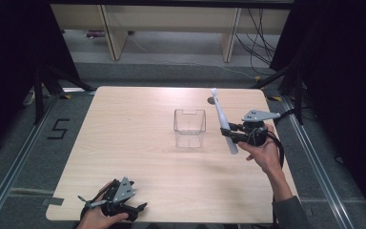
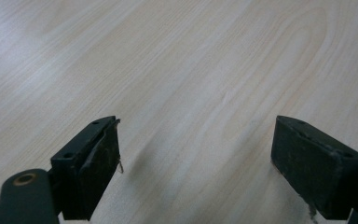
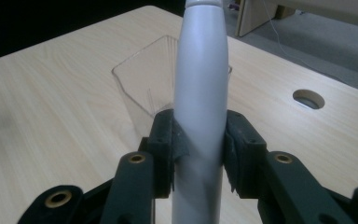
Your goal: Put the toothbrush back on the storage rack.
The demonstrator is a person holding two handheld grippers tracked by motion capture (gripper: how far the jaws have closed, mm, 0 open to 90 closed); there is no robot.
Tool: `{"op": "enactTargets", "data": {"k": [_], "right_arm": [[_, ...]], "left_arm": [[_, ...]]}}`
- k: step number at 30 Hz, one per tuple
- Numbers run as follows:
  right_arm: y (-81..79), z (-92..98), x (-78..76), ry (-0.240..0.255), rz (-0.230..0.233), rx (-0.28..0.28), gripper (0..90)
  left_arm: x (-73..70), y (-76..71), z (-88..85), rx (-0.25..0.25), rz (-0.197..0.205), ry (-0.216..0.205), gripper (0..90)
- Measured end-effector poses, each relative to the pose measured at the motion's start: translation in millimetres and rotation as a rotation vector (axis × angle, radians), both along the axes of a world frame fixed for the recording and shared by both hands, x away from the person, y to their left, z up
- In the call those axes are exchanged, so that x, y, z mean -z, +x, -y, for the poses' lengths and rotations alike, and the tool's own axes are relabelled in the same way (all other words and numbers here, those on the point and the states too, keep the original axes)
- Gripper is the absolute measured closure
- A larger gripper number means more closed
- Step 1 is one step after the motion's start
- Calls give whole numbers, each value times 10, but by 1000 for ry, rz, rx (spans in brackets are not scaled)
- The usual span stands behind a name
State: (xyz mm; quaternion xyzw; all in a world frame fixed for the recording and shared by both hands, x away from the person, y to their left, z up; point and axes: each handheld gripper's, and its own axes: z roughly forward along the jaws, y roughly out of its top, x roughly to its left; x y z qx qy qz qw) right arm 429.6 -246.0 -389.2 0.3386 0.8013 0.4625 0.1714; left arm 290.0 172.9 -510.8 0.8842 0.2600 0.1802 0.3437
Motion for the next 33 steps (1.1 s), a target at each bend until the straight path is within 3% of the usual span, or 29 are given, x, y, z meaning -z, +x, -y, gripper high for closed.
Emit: {"op": "enactTargets", "data": {"k": [1, 2, 4, 7, 12, 26, 30, 33], "right_arm": [[0, 0, 0, 0, 0, 0, 669], [75, -29, -8, 22, 41, 12, 669], [96, -38, -10, 33, 37, 13, 669], [217, -82, -25, 95, 90, 31, 669], [319, -101, -57, 116, 139, 36, 669], [528, -368, -155, 161, 168, 11, 670], [583, -467, -203, 150, 189, -7, 670], [612, -520, -210, 159, 171, -11, 670]], "left_arm": [[0, 0, 0, 0, 0, 0, 151], [-1, -3, 0, -3, 2, -3, 151], [-3, -3, -2, -2, 1, -3, 151], [2, -6, 2, -12, 0, -21, 151], [-2, -4, -1, -18, 3, -26, 151], [-7, -5, -3, -13, 6, -23, 151], [-6, -7, 1, -11, 5, -22, 151], [-7, -8, 1, -11, 5, -29, 151]]}}
